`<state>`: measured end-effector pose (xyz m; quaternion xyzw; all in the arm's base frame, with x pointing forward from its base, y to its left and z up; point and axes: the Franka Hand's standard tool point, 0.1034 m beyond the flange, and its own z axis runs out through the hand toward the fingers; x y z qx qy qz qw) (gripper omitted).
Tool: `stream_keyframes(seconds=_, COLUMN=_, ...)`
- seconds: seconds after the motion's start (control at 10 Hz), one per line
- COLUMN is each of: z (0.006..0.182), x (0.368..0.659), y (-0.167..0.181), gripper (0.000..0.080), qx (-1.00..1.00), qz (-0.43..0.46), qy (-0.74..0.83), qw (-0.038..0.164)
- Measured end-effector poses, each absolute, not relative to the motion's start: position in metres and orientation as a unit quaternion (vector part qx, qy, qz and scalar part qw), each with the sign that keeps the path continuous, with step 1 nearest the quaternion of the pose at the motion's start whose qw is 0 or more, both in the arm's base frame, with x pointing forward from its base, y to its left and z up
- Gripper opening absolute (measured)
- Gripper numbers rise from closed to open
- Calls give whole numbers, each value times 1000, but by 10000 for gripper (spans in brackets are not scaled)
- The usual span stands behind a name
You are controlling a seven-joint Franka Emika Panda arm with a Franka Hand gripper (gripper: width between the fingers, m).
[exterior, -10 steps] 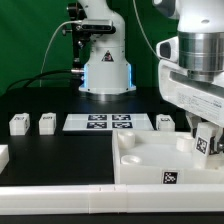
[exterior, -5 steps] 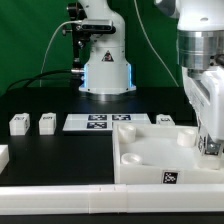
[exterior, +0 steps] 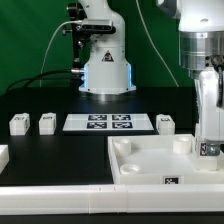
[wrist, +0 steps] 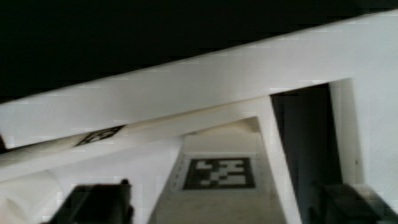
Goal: Assemble one leg
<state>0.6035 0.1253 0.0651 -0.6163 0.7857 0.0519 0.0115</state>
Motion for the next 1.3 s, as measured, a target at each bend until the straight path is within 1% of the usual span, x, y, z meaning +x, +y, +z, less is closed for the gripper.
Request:
stream_keyframes(seconds=0.1, z=65, x=603, y=126, gripper=612, qx=-631, qz=52, qy=774, qw=12)
stream_keyframes(seconds=0.2, z=65, x=603, y=126, gripper=638, qx=-646, qz=52, qy=762, qw=13)
stream_keyframes(seconds=0.4, z=64, x=603, y=127, gripper=647, qx=-688, qz=51, qy=724, qw=15)
stream_keyframes(seconds=1.0, z=62, x=601, y=126, gripper=649, qx=-870, qz=43, qy=491, qw=29)
stream_keyframes(seconds=1.3, z=61, x=601, y=127, gripper=649, qx=-865, qz=43, qy=499, qw=29)
